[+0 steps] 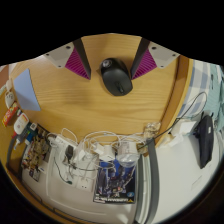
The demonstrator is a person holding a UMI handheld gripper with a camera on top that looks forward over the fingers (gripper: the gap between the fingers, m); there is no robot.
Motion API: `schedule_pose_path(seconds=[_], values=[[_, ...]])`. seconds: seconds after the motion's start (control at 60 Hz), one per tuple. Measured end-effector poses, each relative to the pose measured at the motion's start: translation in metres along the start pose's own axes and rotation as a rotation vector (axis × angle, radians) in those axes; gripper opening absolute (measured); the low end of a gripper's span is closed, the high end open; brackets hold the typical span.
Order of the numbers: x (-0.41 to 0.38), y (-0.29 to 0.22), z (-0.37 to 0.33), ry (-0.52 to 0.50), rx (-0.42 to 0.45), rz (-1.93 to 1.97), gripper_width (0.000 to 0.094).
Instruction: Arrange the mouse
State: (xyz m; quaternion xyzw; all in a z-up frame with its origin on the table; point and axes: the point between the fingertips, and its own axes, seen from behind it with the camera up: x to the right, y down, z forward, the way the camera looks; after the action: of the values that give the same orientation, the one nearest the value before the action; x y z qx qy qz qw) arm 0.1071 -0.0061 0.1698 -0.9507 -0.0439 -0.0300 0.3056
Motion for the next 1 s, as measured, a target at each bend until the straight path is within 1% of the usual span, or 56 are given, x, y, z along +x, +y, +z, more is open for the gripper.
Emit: schedule_pose_path(seconds=[0.083,0.1,0.117,0.267,0.3,0.317,0.35,0.433,0.45,0.483,0.533,0.567,0.583,0.7,0.733,0.75,0.767,0.783,0.833,0.85,0.917,0.95,1.0], values=[[0.014,-0.031,0.010,0.018,-0.002,0.022,0.0801],[0.017,-0.034,0.010,0.024,-0.004,0.023,0.0797],[0.007,-0.021,0.019,0.023,-0.004,0.031,0.0800],[0.027,-0.064,0.043,0.066,-0.007,0.078,0.0773],[0.034,-0.067,0.049,0.068,-0.007,0.093,0.0755],[0.027,-0.043,0.037,0.060,-0.004,0.111,0.0752],[0.031,-0.044,0.044,0.058,-0.007,0.129,0.0740],[0.032,-0.042,0.052,0.038,-0.003,0.165,0.0682],[0.028,-0.064,0.062,0.033,-0.006,0.168,0.0666],[0.035,-0.044,0.043,0.028,0.002,0.176,0.0628],[0.039,-0.039,0.040,0.029,0.007,0.171,0.0589],[0.038,-0.039,0.038,0.025,0.013,0.169,0.0548],[0.038,-0.039,0.038,0.023,0.016,0.166,0.0493],[0.037,-0.040,0.041,0.008,0.029,0.153,0.0458],[0.037,-0.040,0.041,0.001,0.036,0.147,0.0429],[0.037,-0.041,0.040,-0.002,0.041,0.146,0.0399],[0.036,-0.040,0.040,-0.006,0.043,0.146,0.0422],[0.036,-0.041,0.039,-0.011,0.049,0.146,0.0360],[0.029,-0.044,0.040,-0.033,0.049,0.129,0.0328],[0.028,-0.044,0.040,-0.037,0.048,0.122,0.0304],[0.026,-0.044,0.040,-0.064,0.023,0.092,0.0294],[0.029,-0.051,0.031,-0.093,0.012,0.074,0.0294],[0.039,-0.078,0.009,-0.124,0.034,0.045,0.0294]])
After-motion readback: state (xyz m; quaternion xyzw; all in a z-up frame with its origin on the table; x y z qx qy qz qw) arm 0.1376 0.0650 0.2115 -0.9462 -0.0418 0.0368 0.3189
